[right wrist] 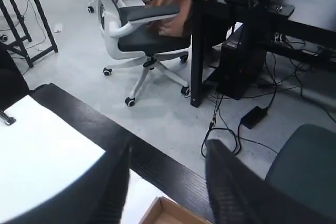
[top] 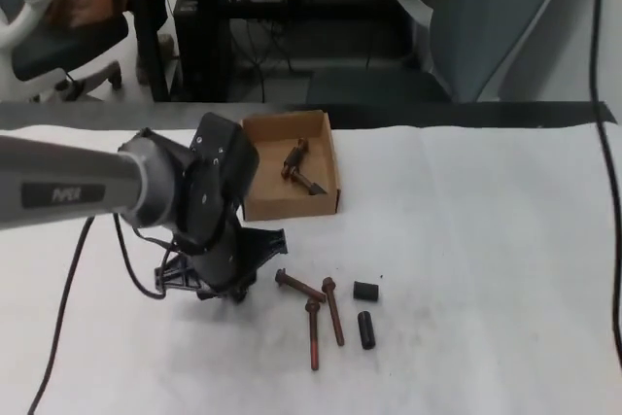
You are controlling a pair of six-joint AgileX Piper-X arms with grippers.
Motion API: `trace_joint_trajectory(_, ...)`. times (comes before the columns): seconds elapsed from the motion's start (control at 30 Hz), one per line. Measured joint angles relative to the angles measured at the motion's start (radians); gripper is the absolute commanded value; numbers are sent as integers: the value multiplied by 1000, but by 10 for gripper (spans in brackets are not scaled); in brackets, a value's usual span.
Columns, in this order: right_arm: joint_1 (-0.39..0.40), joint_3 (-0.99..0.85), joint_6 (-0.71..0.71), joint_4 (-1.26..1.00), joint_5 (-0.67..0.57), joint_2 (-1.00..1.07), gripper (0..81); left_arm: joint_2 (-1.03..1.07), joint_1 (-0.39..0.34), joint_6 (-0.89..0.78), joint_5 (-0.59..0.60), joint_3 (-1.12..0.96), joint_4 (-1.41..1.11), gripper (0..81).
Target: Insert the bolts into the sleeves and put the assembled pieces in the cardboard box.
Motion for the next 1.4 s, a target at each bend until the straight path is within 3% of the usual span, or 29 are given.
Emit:
trace_joint_trajectory(0.07, -5, 0, 0, 3, 0, -2, 441, 6, 0, -1, 7, -9, 20, 18)
trace_joint_trajectory(0.37, -41, 18, -26, 287, 0, -10, 441, -50, -4, 185, 57, 10, 32, 18)
trace_joint_trajectory(0.6, -36, 243, -8, 517, -1, -19, 441, -414, -8, 356, 16, 132, -45, 18)
trace_joint_trajectory(0.77, 55, 446, 64, 476, 2, -19, 441, -661, -8, 401, 20, 273, -171, 18)
trace_joint_trajectory(0.9, 147, 552, 159, 342, 2, -2, 343, -838, -8, 439, 22, 368, -207, 18)
trace_joint_trajectory(0.97, 172, 556, 186, 316, 2, 17, 336, -897, -8, 444, 26, 404, -208, 18)
trace_joint_trajectory(1.4, 165, 560, 224, 282, 115, 152, 336, -1065, -8, 451, 73, 448, -176, 18)
